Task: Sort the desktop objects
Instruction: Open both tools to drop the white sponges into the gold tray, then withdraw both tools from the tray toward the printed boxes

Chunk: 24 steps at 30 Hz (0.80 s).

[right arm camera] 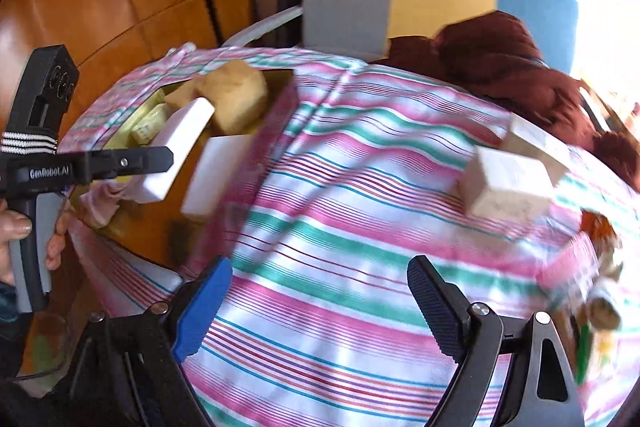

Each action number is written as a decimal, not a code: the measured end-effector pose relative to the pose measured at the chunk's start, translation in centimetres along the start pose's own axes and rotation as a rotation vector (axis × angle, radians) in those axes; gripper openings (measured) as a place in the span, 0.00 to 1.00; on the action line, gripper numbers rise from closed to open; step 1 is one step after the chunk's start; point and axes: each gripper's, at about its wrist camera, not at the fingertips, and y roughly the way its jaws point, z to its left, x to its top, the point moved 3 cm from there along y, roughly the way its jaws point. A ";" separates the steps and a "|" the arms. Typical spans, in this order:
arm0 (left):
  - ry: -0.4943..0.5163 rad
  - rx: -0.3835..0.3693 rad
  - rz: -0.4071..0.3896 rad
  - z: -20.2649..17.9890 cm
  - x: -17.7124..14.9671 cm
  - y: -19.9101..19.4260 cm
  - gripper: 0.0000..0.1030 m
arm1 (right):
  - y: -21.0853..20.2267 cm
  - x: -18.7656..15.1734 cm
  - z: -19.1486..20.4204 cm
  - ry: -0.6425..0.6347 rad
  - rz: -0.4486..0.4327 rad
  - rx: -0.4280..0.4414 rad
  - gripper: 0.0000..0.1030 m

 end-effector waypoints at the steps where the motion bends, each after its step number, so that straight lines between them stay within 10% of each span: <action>1: 0.000 0.007 0.009 -0.2 0.1 0.5 0.68 | -0.1 -0.7 -0.7 0.017 -0.016 -0.016 0.88; 24: 0.000 0.132 0.021 -1.0 0.1 2.8 0.78 | 1.3 -5.3 -1.8 0.107 -0.132 0.026 0.91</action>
